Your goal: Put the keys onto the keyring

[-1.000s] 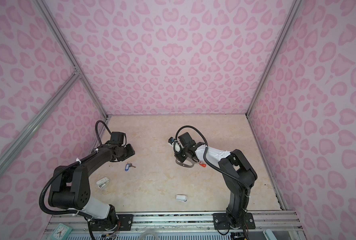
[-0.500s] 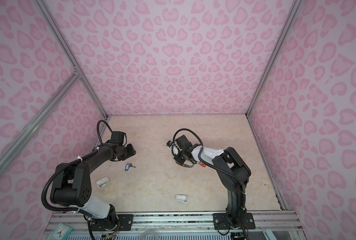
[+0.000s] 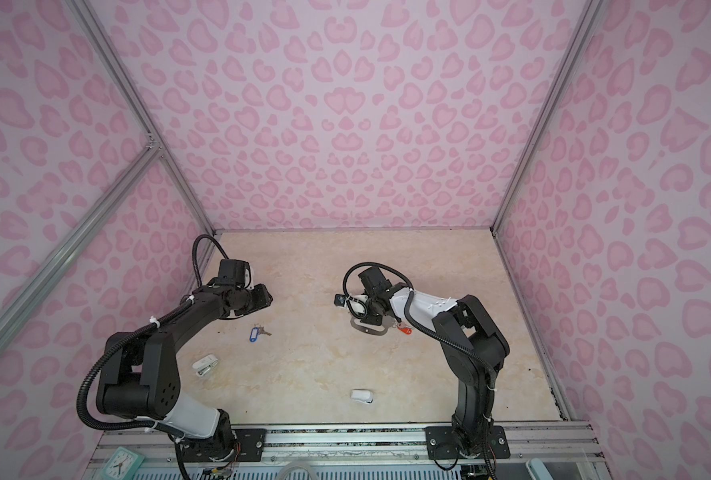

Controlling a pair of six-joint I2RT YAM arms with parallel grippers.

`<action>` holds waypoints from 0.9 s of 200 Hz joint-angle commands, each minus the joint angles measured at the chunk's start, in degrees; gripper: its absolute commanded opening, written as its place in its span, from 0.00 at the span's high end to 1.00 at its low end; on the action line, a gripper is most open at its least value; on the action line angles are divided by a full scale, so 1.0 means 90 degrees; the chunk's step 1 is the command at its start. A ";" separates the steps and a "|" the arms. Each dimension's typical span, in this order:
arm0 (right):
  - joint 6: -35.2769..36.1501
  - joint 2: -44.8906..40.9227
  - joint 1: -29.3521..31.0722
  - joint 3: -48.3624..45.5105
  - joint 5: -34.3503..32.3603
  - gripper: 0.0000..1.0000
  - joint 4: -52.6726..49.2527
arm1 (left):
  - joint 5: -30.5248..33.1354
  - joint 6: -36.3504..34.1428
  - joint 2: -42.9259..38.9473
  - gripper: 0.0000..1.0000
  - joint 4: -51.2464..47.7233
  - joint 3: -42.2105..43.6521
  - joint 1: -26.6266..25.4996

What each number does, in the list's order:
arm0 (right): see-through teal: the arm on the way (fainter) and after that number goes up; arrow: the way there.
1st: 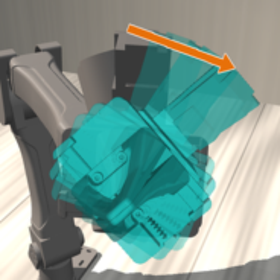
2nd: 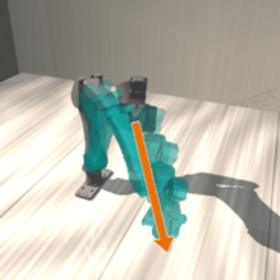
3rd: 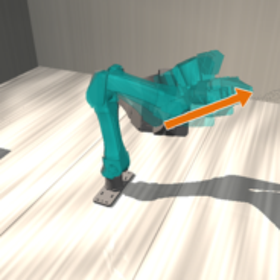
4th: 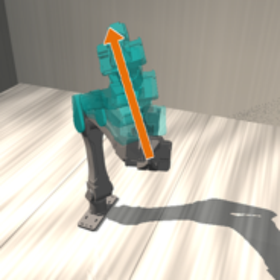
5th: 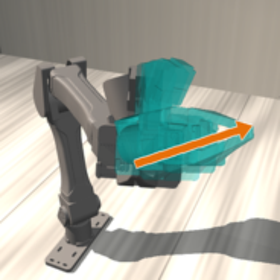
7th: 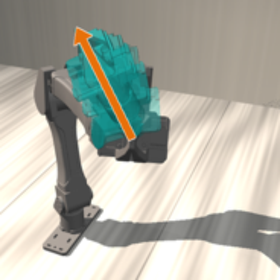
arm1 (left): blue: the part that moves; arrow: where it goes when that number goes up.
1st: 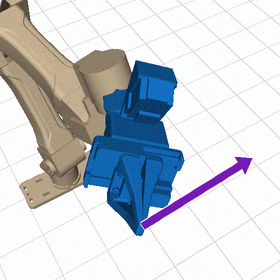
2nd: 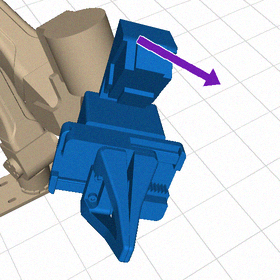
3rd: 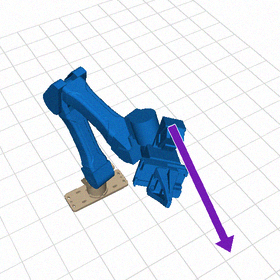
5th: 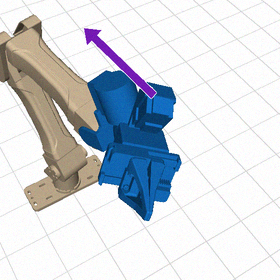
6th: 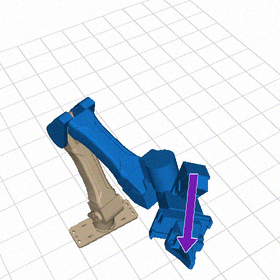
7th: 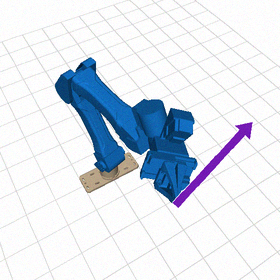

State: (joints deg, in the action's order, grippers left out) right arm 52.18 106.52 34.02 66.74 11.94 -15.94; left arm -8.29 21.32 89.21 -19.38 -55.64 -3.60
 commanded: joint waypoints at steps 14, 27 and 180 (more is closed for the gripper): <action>0.1242 0.0183 -0.0010 0.0085 0.0199 0.76 0.0028 | -0.0137 -0.0220 -0.0175 0.53 0.0301 -0.0040 0.0009; 0.1284 0.0256 -0.0010 0.0163 0.0253 0.76 0.0043 | -0.0197 -0.0255 -0.0203 0.53 0.0372 -0.0002 0.0014; 0.1702 0.0956 0.0151 0.0929 0.0101 0.85 -0.0435 | -0.0748 -0.0934 0.0057 0.56 0.0356 -0.0156 -0.0016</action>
State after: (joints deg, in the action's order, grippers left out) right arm 66.74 114.13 35.20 74.52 13.13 -17.80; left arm -13.45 14.76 89.34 -16.84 -56.14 -3.73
